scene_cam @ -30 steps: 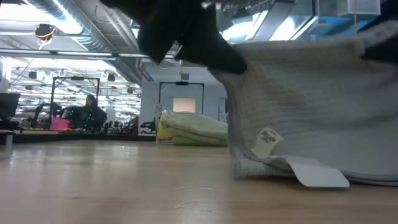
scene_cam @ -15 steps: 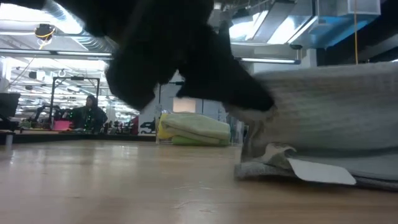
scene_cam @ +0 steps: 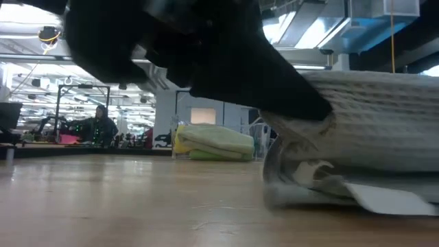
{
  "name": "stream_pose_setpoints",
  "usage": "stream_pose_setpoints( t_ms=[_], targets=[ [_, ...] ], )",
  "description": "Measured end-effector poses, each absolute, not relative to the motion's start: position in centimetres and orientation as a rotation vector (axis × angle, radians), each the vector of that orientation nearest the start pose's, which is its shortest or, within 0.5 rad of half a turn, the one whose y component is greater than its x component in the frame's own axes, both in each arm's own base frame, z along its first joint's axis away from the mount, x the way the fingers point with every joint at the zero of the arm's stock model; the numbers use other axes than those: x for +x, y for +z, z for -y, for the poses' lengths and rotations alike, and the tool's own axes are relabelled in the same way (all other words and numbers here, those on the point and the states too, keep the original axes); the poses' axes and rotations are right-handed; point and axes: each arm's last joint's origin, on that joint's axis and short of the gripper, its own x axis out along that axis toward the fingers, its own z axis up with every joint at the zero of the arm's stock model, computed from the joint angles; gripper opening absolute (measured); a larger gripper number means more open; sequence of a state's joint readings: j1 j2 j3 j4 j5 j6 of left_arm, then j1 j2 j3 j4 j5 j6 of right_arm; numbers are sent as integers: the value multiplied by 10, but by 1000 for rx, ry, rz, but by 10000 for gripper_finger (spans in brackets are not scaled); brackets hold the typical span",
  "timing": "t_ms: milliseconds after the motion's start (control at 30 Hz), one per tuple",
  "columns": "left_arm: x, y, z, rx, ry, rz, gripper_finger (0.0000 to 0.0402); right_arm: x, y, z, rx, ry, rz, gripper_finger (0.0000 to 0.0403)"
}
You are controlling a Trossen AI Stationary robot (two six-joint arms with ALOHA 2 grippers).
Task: Fold microfiber towels
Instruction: Fold the gray microfiber cloth, then put the gray microfiber cloth into the transparent bin
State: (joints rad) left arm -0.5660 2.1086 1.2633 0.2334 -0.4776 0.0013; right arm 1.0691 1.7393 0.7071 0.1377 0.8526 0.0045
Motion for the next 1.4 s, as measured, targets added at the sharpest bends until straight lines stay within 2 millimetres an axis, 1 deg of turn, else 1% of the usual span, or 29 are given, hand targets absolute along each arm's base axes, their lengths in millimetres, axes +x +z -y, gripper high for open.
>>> stream_pose_setpoints(
  t_ms=[133, 233, 333, 467, 567, 700, 800, 867, 967, 1033, 1100, 1167, 1233, 1300, 1333, 1400],
  targets=[
    [380, 132, 222, 276, -166, -553, 7, 161, 115, -249, -669, 225, -539, 32],
    [378, 130, 222, 283, -187, -572, 27, 159, 114, -249, -636, 239, -562, 45],
    [376, 127, 222, 276, -187, -605, 58, 157, 112, -249, -609, 237, -575, 71],
    [374, 123, 218, 276, -122, -645, 101, 156, 111, -247, -600, 220, -590, 114],
    [374, 124, 217, 268, -103, -642, 121, 156, 111, -247, -594, 222, -593, 146],
    [374, 124, 218, 268, -105, -640, 128, 156, 111, -248, -578, 244, -597, 181],
    [371, 126, 219, 284, -103, -654, 126, 155, 112, -250, -573, 251, -591, 198],
    [366, 132, 220, 299, -71, -660, 126, 152, 112, -252, -573, 260, -583, 205],
    [357, 149, 222, 318, 15, -645, 126, 148, 114, -255, -544, 269, -578, 210],
    [352, 163, 224, 339, 59, -604, 126, 145, 117, -257, -490, 262, -569, 210],
    [353, 176, 226, 356, 55, -537, 129, 142, 121, -258, -426, 254, -563, 210],
    [357, 180, 228, 440, -2, -495, 132, 138, 126, -260, -369, 255, -555, 210],
    [359, 178, 228, 558, -67, -496, 139, 136, 132, -259, -278, 240, -554, 210],
    [363, 175, 224, 594, -65, -508, 148, 135, 139, -257, -107, 193, -571, 210],
    [365, 175, 220, 581, -43, -513, 154, 134, 142, -255, 5, 158, -582, 210],
    [375, 182, 211, 457, 6, -471, 165, 133, 147, -252, 192, 91, -601, 210]
  ],
)
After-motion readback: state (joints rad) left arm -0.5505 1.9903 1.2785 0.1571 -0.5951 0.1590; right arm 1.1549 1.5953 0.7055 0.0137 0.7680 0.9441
